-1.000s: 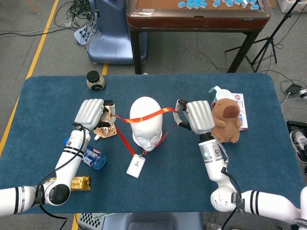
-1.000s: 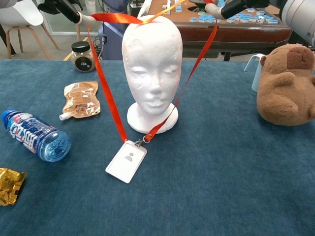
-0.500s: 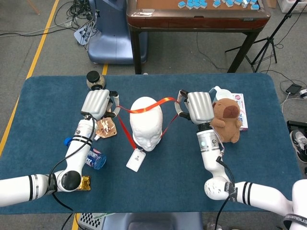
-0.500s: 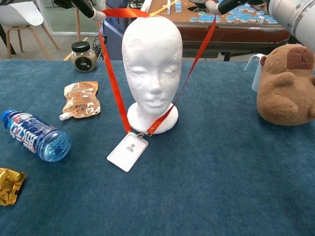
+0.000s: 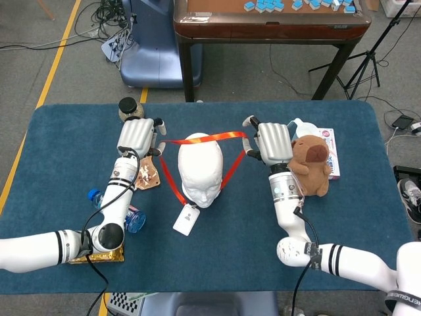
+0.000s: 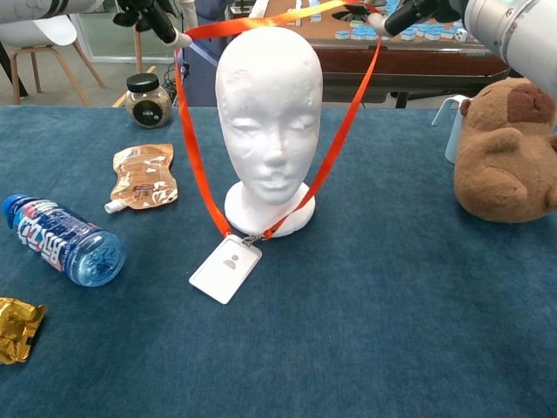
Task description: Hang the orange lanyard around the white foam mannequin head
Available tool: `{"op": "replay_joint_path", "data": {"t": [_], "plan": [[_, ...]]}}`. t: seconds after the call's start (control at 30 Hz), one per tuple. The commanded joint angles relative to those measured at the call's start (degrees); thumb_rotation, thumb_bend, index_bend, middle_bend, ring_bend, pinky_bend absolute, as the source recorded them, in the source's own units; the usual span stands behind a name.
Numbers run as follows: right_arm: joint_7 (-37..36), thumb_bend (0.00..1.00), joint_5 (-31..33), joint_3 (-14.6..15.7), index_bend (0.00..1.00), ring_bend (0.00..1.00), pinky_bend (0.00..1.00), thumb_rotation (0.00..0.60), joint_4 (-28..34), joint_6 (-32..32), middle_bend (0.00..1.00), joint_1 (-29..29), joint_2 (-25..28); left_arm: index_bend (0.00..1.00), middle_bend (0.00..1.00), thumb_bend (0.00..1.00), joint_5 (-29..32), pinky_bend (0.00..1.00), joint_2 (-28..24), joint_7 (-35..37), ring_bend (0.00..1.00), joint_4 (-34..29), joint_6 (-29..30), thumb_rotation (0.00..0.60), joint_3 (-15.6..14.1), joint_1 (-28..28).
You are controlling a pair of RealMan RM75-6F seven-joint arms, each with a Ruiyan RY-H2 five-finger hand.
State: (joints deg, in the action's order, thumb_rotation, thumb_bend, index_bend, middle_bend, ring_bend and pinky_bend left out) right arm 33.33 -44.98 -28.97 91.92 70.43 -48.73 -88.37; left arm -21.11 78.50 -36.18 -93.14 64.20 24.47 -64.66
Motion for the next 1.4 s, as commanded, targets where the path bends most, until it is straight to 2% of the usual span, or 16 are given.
{"op": "replay_joint_path", "data": {"t": [0.03, 0.1, 0.17, 0.27, 0.43, 0.5, 0.6, 0.67, 0.93, 1.07, 1.17, 1.27, 1.4], "plan": [[2.7, 0.35, 4.8, -0.2, 0.00, 0.97, 0.92, 0.600, 2.8, -1.9, 0.91, -0.8, 1.9, 0.08, 0.26, 0.27, 2.1, 0.64, 0.4, -1.0, 0.29, 1.0, -0.2, 0.600, 0.3, -0.8], [3.5, 0.26, 6.0, 0.1, 0.00, 0.97, 0.92, 0.600, 3.9, -2.3, 0.90, -1.1, 2.8, 0.01, 0.09, 0.23, 3.0, 0.48, 0.2, -0.8, 0.12, 1.2, -0.5, 0.600, 0.6, -0.8], [3.7, 0.18, 6.4, 0.3, 0.00, 0.96, 0.92, 0.600, 4.5, -2.4, 0.89, -1.3, 3.3, 0.00, 0.01, 0.21, 3.2, 0.38, -0.2, -0.4, 0.03, 1.1, -0.7, 0.580, 0.8, -0.6], [3.3, 0.10, 6.7, 0.6, 0.00, 0.96, 0.91, 0.600, 5.0, -2.5, 0.89, -1.6, 3.8, 0.00, 0.00, 0.20, 2.9, 0.31, -0.9, 0.1, 0.00, 0.9, -1.0, 0.524, 0.7, -0.2], [2.0, 0.09, 5.6, 1.5, 0.00, 0.94, 0.90, 0.600, 6.2, -2.1, 0.88, -1.5, 4.8, 0.00, 0.00, 0.19, 1.7, 0.26, -3.1, 1.8, 0.00, -1.2, -1.9, 0.502, 0.2, 1.5], [0.8, 0.09, 3.9, 2.3, 0.00, 0.94, 0.90, 0.600, 7.7, -1.4, 0.88, -0.7, 5.6, 0.00, 0.00, 0.19, 0.4, 0.26, -5.0, 3.2, 0.00, -3.5, -2.3, 0.515, -0.1, 3.0], [-0.3, 0.08, 1.8, 3.5, 0.00, 0.94, 0.90, 0.600, 9.4, -0.7, 0.88, 0.7, 7.3, 0.00, 0.00, 0.19, -2.7, 0.26, -7.7, 4.6, 0.00, -6.6, -1.8, 0.578, -1.6, 5.5], [-1.2, 0.09, 0.5, 4.3, 0.00, 0.94, 0.90, 0.600, 10.4, -0.2, 0.88, 1.6, 8.3, 0.00, 0.00, 0.19, -4.5, 0.26, -9.4, 6.0, 0.00, -8.6, -1.7, 0.600, -2.4, 7.2], [-6.3, 0.09, -8.1, 9.2, 0.00, 0.93, 0.90, 0.600, 15.3, 1.7, 0.88, 7.3, 14.0, 0.00, 0.00, 0.19, -16.2, 0.26, -16.5, 11.5, 0.04, -17.5, 0.0, 0.600, -7.2, 15.5], [-9.4, 0.10, -13.0, 12.3, 0.00, 0.90, 0.90, 0.600, 17.2, 3.1, 0.85, 11.1, 17.3, 0.00, 0.04, 0.19, -21.9, 0.30, -19.4, 13.5, 0.09, -20.8, 1.0, 0.600, -10.0, 19.3], [-12.1, 0.18, -17.2, 14.9, 0.02, 0.87, 0.89, 0.600, 18.2, 4.6, 0.82, 14.4, 19.9, 0.00, 0.09, 0.19, -26.3, 0.34, -21.2, 15.5, 0.13, -22.3, 2.0, 0.600, -12.1, 22.4], [-15.4, 0.24, -21.6, 17.4, 0.11, 0.85, 0.89, 0.600, 19.0, 6.6, 0.80, 18.0, 22.7, 0.03, 0.17, 0.19, -31.6, 0.39, -22.2, 18.6, 0.22, -22.5, 2.7, 0.600, -14.7, 25.9], [-19.7, 0.27, -27.6, 20.4, 0.15, 0.85, 0.89, 0.600, 19.4, 9.7, 0.80, 22.4, 25.7, 0.14, 0.38, 0.25, -40.1, 0.60, -22.5, 24.5, 0.43, -20.9, 1.9, 0.600, -18.2, 29.9]]}}
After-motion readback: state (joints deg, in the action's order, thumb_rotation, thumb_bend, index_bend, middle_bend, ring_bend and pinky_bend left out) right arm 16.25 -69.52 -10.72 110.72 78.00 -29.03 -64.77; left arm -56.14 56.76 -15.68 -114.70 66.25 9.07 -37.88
